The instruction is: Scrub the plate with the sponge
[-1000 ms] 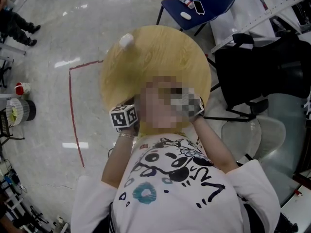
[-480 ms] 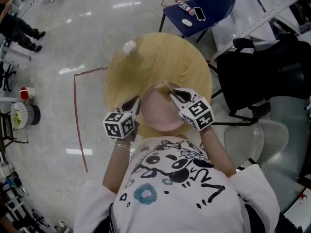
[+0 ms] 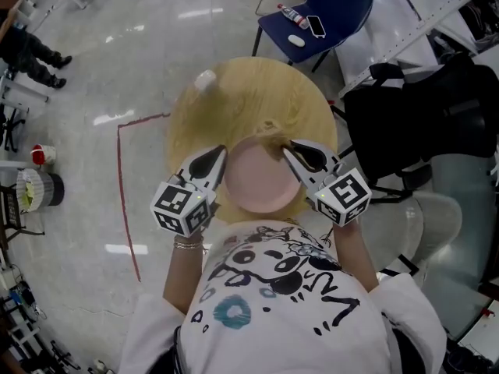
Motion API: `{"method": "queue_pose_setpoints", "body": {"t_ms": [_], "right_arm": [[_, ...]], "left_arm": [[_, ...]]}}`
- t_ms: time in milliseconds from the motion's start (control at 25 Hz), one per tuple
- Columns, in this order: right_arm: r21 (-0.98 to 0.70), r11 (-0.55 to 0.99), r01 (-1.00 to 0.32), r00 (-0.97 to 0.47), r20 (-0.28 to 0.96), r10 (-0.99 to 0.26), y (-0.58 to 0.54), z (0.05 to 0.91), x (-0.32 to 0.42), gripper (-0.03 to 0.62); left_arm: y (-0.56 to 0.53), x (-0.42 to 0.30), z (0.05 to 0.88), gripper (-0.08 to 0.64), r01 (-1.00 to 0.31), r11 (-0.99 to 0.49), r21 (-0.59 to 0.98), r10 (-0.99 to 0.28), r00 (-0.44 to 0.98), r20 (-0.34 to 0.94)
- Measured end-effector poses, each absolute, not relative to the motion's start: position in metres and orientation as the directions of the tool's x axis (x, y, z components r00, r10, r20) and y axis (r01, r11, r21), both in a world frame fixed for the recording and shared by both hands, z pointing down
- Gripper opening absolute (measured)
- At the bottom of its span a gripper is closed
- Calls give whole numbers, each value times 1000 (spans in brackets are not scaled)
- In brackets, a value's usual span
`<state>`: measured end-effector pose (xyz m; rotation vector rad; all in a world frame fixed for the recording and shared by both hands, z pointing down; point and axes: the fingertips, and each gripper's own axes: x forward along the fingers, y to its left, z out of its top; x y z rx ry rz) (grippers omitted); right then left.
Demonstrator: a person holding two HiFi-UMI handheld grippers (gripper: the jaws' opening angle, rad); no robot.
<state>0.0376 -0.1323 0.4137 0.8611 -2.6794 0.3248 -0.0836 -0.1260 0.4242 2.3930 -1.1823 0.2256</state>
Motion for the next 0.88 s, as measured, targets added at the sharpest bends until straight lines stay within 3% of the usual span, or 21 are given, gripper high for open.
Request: {"method": "queue_pose_setpoints", "body": {"t_ms": [480,880], "right_arm": [[47,848,-529,-838,129,-530,-109,331,51,52],[65,822,-566,-818,73,-570,-105,316,68,52]], "left_arm": [[-120,-65,349,15,-701,-668,251,-690,709,143],[-113,-57,324,15,-671,-710,217,-672,736,76]]}}
